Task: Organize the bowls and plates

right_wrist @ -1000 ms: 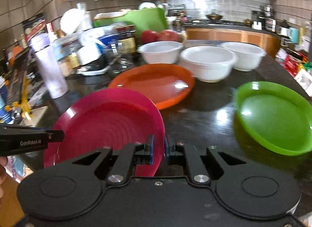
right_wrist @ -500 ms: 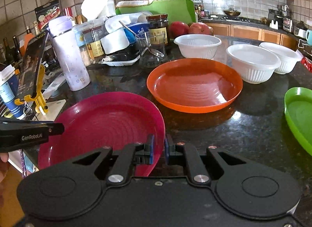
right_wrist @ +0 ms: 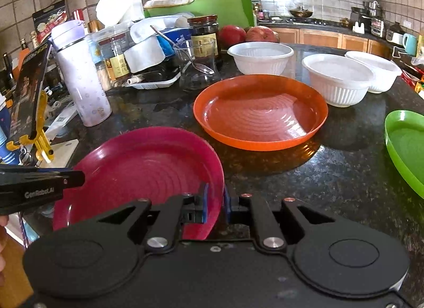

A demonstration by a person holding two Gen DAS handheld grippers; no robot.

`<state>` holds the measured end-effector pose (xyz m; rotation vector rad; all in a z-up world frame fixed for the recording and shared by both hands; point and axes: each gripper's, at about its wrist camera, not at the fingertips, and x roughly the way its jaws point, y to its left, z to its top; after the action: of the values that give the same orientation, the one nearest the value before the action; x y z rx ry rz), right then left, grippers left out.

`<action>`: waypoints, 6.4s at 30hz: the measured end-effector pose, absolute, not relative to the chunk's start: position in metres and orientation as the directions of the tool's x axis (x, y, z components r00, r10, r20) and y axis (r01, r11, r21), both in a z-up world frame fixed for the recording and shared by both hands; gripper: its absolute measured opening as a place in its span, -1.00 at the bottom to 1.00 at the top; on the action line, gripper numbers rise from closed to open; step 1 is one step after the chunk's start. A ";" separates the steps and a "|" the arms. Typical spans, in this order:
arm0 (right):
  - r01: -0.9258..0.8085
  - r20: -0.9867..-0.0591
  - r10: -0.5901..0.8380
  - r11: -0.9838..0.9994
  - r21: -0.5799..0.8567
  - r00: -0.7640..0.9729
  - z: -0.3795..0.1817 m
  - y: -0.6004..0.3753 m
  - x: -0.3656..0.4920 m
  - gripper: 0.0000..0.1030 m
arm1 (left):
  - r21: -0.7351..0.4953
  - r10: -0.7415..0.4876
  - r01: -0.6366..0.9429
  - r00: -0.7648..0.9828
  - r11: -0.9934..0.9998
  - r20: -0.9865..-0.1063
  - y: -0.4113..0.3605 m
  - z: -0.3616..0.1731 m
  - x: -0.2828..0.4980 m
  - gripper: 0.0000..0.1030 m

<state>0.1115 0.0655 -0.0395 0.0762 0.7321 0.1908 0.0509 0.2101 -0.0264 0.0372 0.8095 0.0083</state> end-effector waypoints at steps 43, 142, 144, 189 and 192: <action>0.257 -0.473 -0.204 0.965 0.049 0.857 -0.001 -0.106 0.055 -0.02 | -0.060 -0.238 0.249 0.788 0.967 -0.568 0.096 0.026 0.047 0.43; -0.114 -0.575 0.140 0.990 0.081 0.806 -0.031 -0.261 0.128 -0.81 | 0.036 0.003 0.029 0.734 0.999 -0.680 -0.086 -0.020 0.063 -0.66; -0.122 -0.568 0.148 0.989 0.084 0.809 -0.028 -0.257 0.125 -0.81 | 0.038 0.009 0.023 0.739 0.999 -0.674 -0.082 -0.018 0.061 -0.66; -0.250 -0.572 0.214 0.968 0.016 0.792 -0.006 0.046 0.080 -0.79 | 0.086 0.111 -0.074 0.783 0.994 -0.612 0.187 -0.007 0.009 -0.65; -0.219 -0.583 0.186 0.976 0.014 0.791 -0.009 0.051 0.083 -0.79 | 0.081 0.087 -0.046 0.776 0.996 -0.625 0.192 -0.011 0.016 -0.65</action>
<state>0.0828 0.0508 -0.0094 -0.0555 0.6219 0.2184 0.0163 0.1920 -0.0110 0.0618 0.6795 0.0722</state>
